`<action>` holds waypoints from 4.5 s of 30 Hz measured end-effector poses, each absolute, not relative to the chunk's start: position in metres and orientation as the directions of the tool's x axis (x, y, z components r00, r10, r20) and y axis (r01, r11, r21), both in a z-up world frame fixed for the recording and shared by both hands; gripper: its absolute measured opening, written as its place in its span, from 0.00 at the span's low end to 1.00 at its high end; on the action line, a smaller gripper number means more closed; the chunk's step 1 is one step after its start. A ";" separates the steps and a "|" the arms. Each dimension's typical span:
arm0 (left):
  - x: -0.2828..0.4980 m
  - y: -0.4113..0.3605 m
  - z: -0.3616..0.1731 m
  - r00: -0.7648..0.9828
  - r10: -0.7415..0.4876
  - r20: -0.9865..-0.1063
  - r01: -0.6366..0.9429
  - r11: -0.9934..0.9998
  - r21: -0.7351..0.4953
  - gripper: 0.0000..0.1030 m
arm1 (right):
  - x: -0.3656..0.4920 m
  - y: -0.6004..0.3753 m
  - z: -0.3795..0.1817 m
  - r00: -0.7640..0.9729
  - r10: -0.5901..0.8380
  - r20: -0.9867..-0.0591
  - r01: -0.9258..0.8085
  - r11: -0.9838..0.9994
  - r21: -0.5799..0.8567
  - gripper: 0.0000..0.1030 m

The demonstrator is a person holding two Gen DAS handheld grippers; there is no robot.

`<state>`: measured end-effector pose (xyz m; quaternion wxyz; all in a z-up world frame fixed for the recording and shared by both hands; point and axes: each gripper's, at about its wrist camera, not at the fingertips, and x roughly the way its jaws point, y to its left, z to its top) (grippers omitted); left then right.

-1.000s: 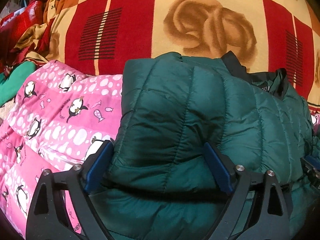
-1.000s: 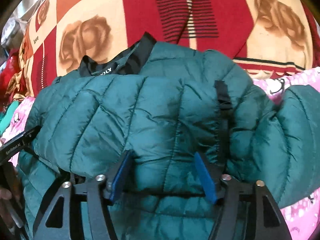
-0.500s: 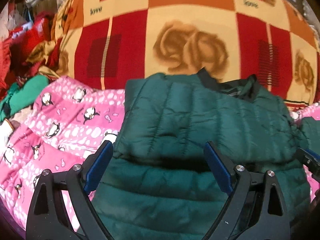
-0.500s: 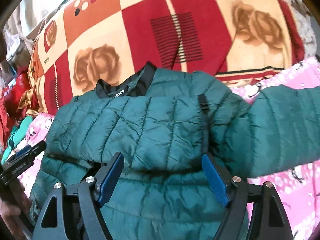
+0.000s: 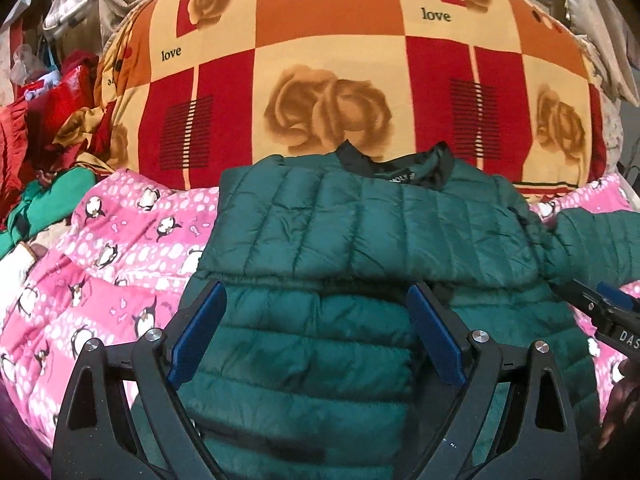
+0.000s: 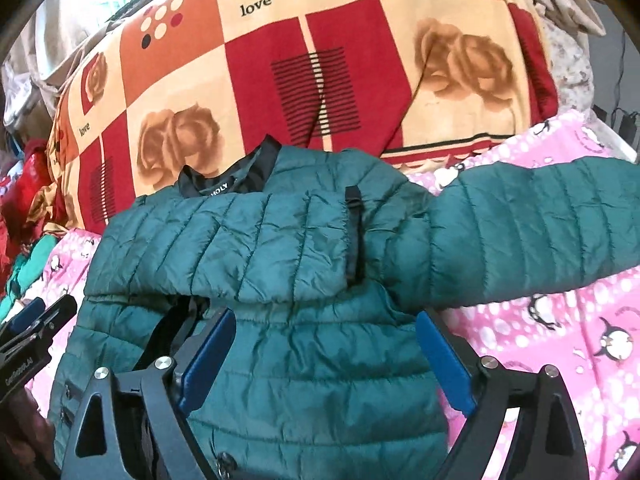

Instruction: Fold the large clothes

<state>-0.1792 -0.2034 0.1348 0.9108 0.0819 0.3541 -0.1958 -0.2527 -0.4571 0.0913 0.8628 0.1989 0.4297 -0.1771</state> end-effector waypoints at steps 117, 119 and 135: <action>-0.137 -0.195 0.084 0.627 -0.325 -0.708 0.379 0.921 -0.088 0.89 | -0.321 -0.649 0.087 0.277 -0.491 -0.826 0.833 0.551 -0.048 0.87; -0.138 -0.196 0.082 0.625 -0.326 -0.709 0.378 0.921 -0.090 0.89 | -0.332 -0.663 0.091 0.255 -0.510 -0.822 0.853 0.519 -0.056 0.87; -0.133 -0.199 0.072 0.603 -0.311 -0.735 0.379 0.922 -0.080 0.89 | -0.393 -0.775 0.080 0.229 -0.488 -0.842 0.954 0.285 0.094 0.87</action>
